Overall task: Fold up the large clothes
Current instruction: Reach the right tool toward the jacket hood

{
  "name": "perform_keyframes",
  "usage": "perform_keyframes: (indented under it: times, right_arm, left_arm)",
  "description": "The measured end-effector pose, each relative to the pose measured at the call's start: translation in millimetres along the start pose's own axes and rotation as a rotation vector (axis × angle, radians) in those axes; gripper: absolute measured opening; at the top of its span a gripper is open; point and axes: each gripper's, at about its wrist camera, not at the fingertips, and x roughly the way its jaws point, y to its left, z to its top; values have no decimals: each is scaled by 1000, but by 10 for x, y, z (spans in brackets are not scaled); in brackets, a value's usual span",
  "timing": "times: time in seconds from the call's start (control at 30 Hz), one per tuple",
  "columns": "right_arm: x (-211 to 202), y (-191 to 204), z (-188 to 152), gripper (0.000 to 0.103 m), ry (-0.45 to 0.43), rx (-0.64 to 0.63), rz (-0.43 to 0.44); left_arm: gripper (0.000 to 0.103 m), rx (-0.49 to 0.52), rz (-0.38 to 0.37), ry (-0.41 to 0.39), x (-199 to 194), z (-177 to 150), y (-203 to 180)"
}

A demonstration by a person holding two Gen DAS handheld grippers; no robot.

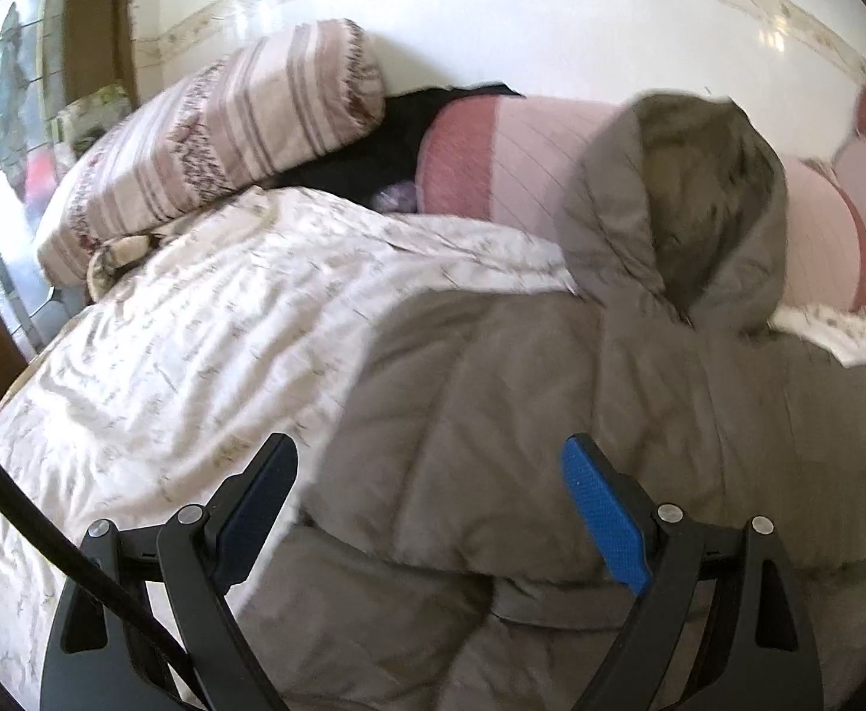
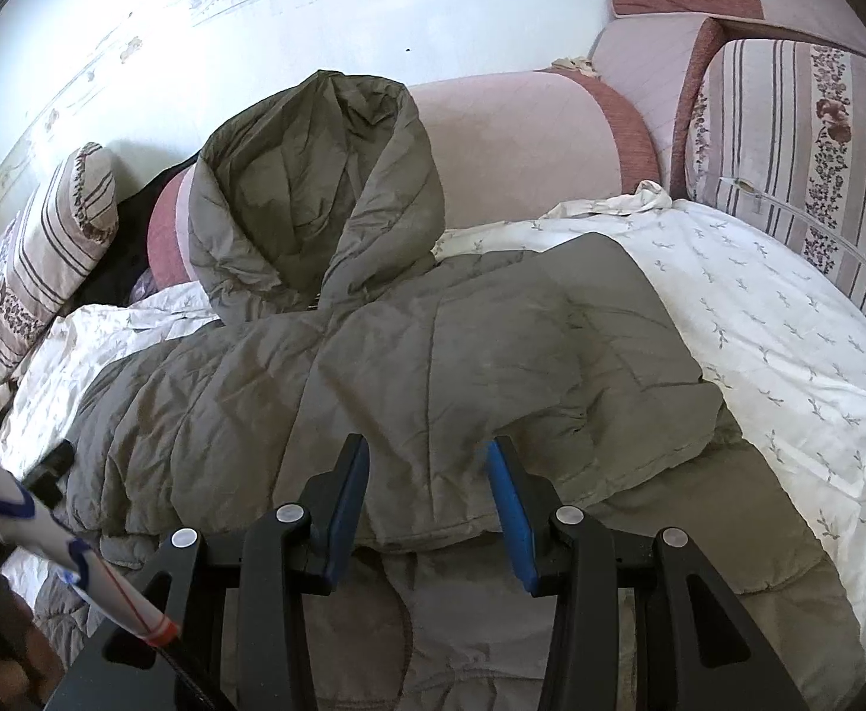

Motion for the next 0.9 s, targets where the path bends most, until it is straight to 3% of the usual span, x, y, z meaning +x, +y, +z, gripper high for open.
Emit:
perform_keyframes:
  times: [0.23, 0.53, 0.63, 0.77, 0.9]
  right_arm:
    - [-32, -8, -1, 46, -3, -7, -8]
    - [-518, -197, 60, 46, -3, 16, 23]
    - [-710, -264, 87, 46, 17, 62, 61]
    - [-954, -137, 120, 46, -3, 53, 52]
    - [-1092, 121, 306, 46, -32, -10, 27]
  left_arm:
    - [90, -62, 43, -55, -84, 133, 248]
    - [90, -49, 11, -50, -153, 189, 265]
    - [90, -26, 48, -126, -300, 213, 242]
    - [91, -10, 105, -240, -522, 267, 239]
    - [91, 9, 202, -298, -601, 286, 281]
